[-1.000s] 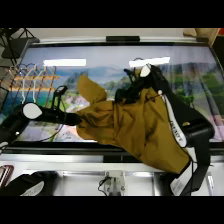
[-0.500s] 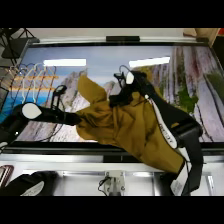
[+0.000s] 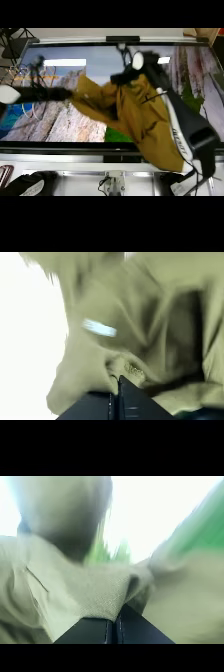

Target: Fold the shirts.

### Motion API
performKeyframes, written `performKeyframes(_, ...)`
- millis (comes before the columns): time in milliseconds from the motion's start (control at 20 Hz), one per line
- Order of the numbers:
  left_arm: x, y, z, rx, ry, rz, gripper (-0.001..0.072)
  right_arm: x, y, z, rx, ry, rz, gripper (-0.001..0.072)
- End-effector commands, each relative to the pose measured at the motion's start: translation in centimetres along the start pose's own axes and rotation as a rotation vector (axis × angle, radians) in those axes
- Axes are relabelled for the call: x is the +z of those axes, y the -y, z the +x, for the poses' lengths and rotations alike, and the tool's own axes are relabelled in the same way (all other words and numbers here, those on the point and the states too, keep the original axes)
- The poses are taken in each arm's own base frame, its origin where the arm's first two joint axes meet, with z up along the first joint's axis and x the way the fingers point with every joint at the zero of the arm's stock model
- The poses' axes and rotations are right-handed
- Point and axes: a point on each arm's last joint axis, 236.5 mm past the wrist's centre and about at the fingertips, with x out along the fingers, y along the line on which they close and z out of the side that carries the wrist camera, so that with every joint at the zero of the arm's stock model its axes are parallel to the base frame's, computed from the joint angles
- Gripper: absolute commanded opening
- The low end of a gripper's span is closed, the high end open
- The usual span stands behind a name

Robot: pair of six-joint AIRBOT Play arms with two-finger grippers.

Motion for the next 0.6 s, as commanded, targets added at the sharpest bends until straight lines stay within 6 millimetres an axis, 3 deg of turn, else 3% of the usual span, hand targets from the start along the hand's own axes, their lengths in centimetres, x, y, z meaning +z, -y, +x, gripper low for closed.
performKeyframes(0,16.5,4.6,-13.3,-0.020,0.498,0.109,0.0049,14.9,0.0,-21.8,-0.150,0.739,-0.180,0.0052)
performKeyframes(50,20.4,8.0,-19.5,-0.057,0.670,0.165,0.0049,17.1,-1.7,-30.2,-0.150,0.987,-0.199,0.0052)
performKeyframes(100,22.6,11.2,-24.9,-0.086,0.802,0.224,0.0049,17.3,-3.2,-36.7,-0.144,1.142,-0.212,0.0053)
performKeyframes(150,23.5,14.0,-29.9,-0.104,0.907,0.294,0.0049,16.1,-4.2,-41.6,-0.140,1.217,-0.220,0.0052)
performKeyframes(200,23.6,15.8,-33.2,-0.117,0.965,0.337,0.0049,14.3,-4.7,-44.1,-0.138,1.210,-0.223,0.0052)
performKeyframes(250,23.0,17.0,-35.2,-0.121,0.981,0.370,0.0049,11.9,-4.8,-44.9,-0.143,1.137,-0.226,0.0052)
performKeyframes(300,22.1,17.2,-35.4,-0.112,0.957,0.385,0.0049,9.3,-4.1,-44.5,-0.170,1.025,-0.217,0.0052)
performKeyframes(350,20.8,16.5,-33.9,-0.101,0.878,0.369,0.0049,6.1,-2.7,-43.0,-0.204,0.873,-0.170,0.0052)
performKeyframes(450,17.2,13.7,-27.7,-0.082,0.616,0.267,0.0047,0.0,-0.1,-39.1,-0.251,0.581,-0.055,0.0052)
performKeyframes(550,12.6,10.7,-20.7,-0.077,0.347,0.174,0.0048,-4.9,0.7,-34.8,-0.246,0.333,-0.005,0.0052)
